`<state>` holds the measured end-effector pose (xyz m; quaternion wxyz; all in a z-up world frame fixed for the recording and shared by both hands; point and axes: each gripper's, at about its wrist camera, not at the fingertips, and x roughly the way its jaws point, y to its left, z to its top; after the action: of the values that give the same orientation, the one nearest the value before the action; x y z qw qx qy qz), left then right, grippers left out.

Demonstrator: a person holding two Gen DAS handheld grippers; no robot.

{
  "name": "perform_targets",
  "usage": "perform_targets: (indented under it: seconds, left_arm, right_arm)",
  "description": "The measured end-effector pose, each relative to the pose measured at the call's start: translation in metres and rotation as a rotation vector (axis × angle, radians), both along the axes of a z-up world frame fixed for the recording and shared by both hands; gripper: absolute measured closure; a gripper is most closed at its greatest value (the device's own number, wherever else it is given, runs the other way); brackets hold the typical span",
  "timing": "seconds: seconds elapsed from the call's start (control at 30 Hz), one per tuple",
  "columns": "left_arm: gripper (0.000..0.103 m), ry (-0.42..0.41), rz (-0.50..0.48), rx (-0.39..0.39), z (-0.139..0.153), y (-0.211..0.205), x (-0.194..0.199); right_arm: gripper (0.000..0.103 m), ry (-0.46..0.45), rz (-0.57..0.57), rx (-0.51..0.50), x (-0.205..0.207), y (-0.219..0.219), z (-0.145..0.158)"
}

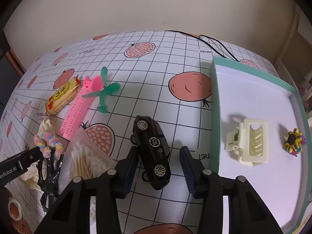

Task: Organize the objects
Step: 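Grasp the black toy car with right tool while left tool grasps the lace cloth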

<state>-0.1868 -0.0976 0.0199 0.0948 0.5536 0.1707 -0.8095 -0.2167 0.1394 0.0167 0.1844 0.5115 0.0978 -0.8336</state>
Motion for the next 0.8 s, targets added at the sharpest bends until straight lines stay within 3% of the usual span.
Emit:
perform_targets:
  seconds: [0.13, 0.23, 0.4, 0.8]
  left_arm:
    - [0.06, 0.013, -0.001, 0.029, 0.002, -0.002, -0.001]
    - [0.067, 0.018, -0.005, 0.042, 0.003, -0.002, -0.002]
    - [0.073, 0.022, 0.009, 0.05, 0.005, 0.0, 0.0]
    - [0.077, 0.031, 0.06, 0.044, 0.011, -0.01, 0.004]
  right_arm:
    - [0.07, -0.002, -0.019, -0.003, -0.001, 0.004, 0.0]
    - [0.071, -0.002, -0.019, -0.007, -0.001, 0.005, 0.0]
    - [0.071, 0.001, -0.014, -0.005, -0.001, 0.005, -0.001]
    - [0.072, -0.031, -0.012, -0.01, 0.0, 0.006, 0.0]
